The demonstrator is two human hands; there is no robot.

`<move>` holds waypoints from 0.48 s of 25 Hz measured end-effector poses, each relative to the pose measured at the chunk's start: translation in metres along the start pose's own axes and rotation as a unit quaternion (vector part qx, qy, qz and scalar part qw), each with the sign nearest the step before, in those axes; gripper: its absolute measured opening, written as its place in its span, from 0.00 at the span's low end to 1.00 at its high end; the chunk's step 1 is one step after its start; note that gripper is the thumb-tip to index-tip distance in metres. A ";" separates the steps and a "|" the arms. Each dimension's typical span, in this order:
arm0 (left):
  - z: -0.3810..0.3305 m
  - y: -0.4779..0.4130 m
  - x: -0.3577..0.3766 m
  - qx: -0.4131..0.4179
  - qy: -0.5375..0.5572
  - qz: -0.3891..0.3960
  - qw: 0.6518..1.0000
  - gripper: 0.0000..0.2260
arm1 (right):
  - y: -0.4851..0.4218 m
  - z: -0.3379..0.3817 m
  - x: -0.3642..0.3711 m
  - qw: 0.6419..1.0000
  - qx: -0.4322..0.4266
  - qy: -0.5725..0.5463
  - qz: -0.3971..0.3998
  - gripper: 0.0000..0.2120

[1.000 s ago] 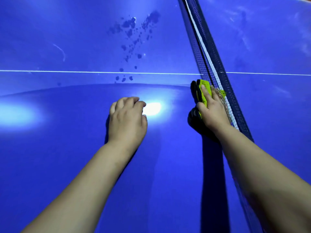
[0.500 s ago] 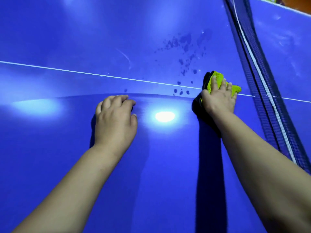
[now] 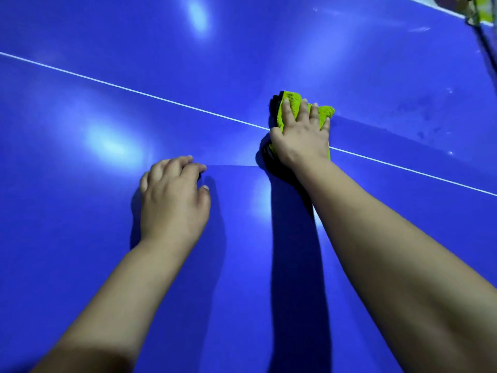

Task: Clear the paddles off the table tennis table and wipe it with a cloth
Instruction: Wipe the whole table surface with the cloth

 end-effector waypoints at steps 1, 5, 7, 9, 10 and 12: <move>0.017 0.001 -0.004 -0.010 -0.006 0.000 1.000 0.12 | -0.001 0.022 0.007 1.000 -0.024 0.002 0.008 0.31; 0.075 0.011 -0.020 -0.053 -0.021 -0.004 0.998 0.13 | 0.007 0.106 0.036 0.988 -0.140 0.021 0.053 0.30; 0.093 0.017 -0.027 -0.071 -0.027 -0.006 0.997 0.13 | 0.018 0.135 0.047 0.974 -0.210 0.035 0.075 0.30; 0.108 0.024 -0.033 -0.092 -0.032 -0.006 0.995 0.14 | 0.033 0.155 0.056 0.956 -0.272 0.045 0.101 0.30; 0.113 0.027 -0.036 -0.101 -0.034 -0.007 0.994 0.14 | 0.040 0.161 0.059 0.946 -0.298 0.051 0.115 0.30; 0.117 0.034 -0.042 -0.114 -0.036 -0.011 0.993 0.14 | 0.059 0.167 0.061 0.926 -0.347 0.065 0.134 0.30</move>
Point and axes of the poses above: each hand's wrist, its own y-axis away from the middle knuckle, its own x-axis out of the palm, z = x × y, the point moved 3 cm from there along -y, towards the middle knuckle, and after that the axes turned 15 degrees about -y, right-handed, at the moved point
